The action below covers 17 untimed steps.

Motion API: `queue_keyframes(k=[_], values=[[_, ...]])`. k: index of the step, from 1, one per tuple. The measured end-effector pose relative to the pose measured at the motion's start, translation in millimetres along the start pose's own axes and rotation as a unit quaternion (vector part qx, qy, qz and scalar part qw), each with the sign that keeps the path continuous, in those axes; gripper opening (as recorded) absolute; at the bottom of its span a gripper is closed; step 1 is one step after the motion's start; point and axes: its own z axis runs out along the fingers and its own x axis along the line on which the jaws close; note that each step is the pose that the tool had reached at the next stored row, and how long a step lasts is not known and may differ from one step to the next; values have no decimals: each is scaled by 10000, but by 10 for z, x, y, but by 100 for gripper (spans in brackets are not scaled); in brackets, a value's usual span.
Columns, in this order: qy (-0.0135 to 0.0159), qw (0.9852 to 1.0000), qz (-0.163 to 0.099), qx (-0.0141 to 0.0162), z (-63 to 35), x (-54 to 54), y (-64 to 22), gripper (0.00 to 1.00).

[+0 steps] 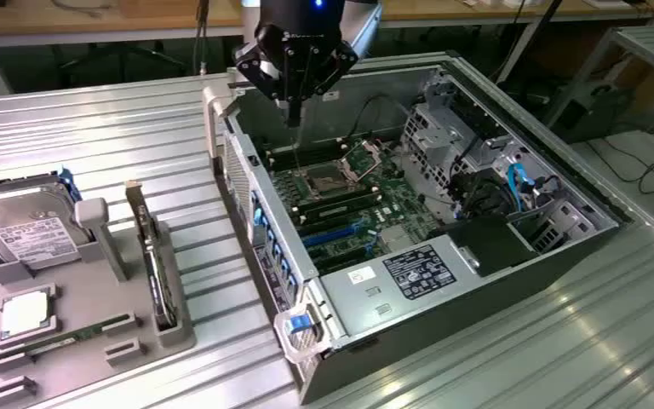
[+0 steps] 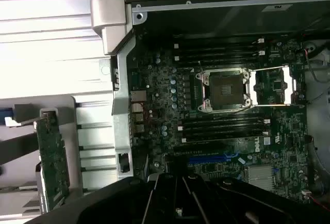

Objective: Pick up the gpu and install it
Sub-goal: 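Reach for the gpu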

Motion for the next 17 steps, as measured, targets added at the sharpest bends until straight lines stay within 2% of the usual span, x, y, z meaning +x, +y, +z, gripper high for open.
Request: queue_keyframes(k=[3, 17], values=[[0, 10000, -1, 0, -4, 147, -11, 11], [0, 10000, -3, 0, -11, 465, -41, 11]])
